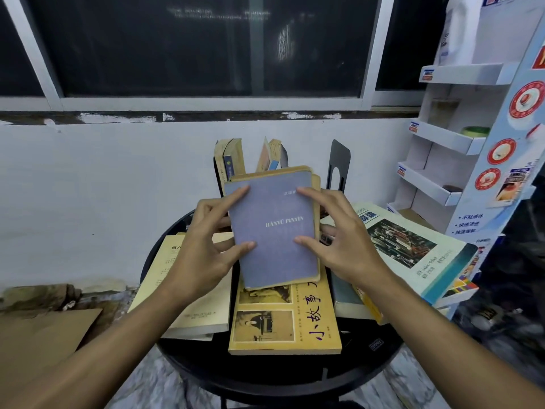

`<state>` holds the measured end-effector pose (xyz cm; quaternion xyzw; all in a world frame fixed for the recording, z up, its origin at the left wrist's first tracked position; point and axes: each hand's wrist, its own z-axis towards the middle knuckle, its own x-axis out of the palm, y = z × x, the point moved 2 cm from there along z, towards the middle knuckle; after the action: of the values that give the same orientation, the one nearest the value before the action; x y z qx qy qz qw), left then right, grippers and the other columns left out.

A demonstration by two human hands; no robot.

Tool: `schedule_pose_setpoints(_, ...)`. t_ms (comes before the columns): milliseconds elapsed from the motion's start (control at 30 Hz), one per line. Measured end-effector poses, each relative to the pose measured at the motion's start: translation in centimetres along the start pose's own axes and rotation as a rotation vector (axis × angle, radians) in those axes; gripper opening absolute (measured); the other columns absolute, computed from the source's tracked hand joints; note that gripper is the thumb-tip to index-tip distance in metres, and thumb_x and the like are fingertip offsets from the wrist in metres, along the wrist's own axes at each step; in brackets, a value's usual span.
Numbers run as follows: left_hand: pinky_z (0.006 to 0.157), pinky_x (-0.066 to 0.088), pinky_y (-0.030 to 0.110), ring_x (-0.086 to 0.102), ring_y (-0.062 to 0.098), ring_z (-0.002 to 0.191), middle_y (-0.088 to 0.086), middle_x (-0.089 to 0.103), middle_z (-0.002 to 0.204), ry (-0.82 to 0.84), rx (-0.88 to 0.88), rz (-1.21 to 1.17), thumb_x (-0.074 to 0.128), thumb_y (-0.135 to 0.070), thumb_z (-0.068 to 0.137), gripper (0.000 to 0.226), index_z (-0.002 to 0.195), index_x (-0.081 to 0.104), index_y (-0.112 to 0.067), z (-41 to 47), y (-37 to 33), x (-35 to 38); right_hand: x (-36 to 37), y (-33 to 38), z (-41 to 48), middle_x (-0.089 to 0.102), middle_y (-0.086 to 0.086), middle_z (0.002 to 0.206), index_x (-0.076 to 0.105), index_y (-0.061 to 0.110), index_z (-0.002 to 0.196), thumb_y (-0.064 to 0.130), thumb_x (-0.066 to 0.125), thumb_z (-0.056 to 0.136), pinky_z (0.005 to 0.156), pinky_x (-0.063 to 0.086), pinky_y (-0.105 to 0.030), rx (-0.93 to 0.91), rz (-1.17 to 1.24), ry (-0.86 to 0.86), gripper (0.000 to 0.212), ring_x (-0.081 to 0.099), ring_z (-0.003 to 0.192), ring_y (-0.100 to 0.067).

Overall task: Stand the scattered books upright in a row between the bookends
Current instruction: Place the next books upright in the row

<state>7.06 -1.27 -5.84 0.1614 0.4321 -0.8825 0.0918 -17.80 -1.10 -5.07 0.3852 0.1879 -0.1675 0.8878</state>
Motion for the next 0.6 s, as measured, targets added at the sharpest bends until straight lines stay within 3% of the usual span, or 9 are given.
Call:
schedule_pose_setpoints(100, 0.089, 0.059, 0.028, 0.056, 0.015, 0.121, -0.006, 0.039, 0.136, -0.021, 0.039, 0.026, 0.079, -0.013, 0.081, 0.084, 0.144, 0.042, -0.054, -0.2, 0.1, 0.1, 0.1, -0.2, 0.2, 0.041, 0.008, 0.143, 0.046, 0.030, 0.149, 0.012, 0.081, 0.086, 0.101, 0.050, -0.020, -0.041, -0.081, 0.002, 0.074, 0.045, 0.135, -0.005)
schedule_pose_setpoints(233, 0.096, 0.058, 0.038, 0.052, 0.017, 0.130, -0.005, 0.039, 0.143, 0.060, 0.034, 0.023, 0.077, -0.012, 0.085, 0.080, 0.144, 0.042, -0.052, -0.7, 0.7, -0.3, 0.5, -0.4, -0.2, 0.035, 0.003, 0.151, 0.044, 0.028, 0.149, 0.015, 0.082, 0.084, 0.112, 0.044, -0.038, -0.118, -0.193, -0.006, 0.077, 0.040, 0.140, -0.011)
schedule_pose_setpoints(300, 0.098, 0.056, 0.042, 0.051, 0.024, 0.132, -0.002, 0.040, 0.145, 0.108, 0.049, -0.010, 0.075, -0.009, 0.087, 0.075, 0.146, 0.045, -0.043, -0.8, 0.8, -0.6, 0.7, -0.2, -0.3, 0.028, -0.004, 0.155, 0.048, 0.027, 0.147, 0.018, 0.085, 0.081, 0.115, 0.039, -0.038, -0.161, -0.344, -0.052, 0.076, 0.038, 0.140, -0.017)
schedule_pose_setpoints(400, 0.098, 0.056, 0.046, 0.053, 0.030, 0.130, 0.002, 0.041, 0.144, 0.144, 0.047, -0.062, 0.072, -0.006, 0.088, 0.070, 0.146, 0.047, -0.035, -0.7, 0.9, -1.0, 1.0, 0.8, -0.4, 0.030, -0.009, 0.151, 0.055, 0.023, 0.143, 0.022, 0.087, 0.078, 0.106, 0.043, -0.043, -0.229, -0.589, -0.141, 0.072, 0.041, 0.124, -0.027)
schedule_pose_setpoints(500, 0.098, 0.056, 0.047, 0.053, 0.031, 0.131, 0.001, 0.042, 0.144, 0.158, 0.045, -0.094, 0.070, -0.004, 0.089, 0.068, 0.145, 0.049, -0.035, -0.8, 0.9, -1.1, 1.6, 1.7, -0.5, 0.045, -0.010, 0.138, 0.054, 0.015, 0.144, 0.016, 0.081, 0.083, 0.096, 0.048, -0.042, -0.311, -0.601, -0.109, 0.067, 0.047, 0.115, -0.027)
schedule_pose_setpoints(600, 0.099, 0.055, 0.047, 0.051, 0.030, 0.134, 0.000, 0.043, 0.145, 0.166, 0.053, -0.133, 0.068, 0.000, 0.090, 0.065, 0.145, 0.050, -0.032, -1.3, 0.9, -1.2, 2.1, 2.8, -0.9, 0.047, -0.009, 0.137, 0.048, 0.013, 0.149, 0.018, 0.074, 0.089, 0.098, 0.047, -0.035, -0.317, -0.561, -0.054, 0.065, 0.048, 0.120, -0.025)
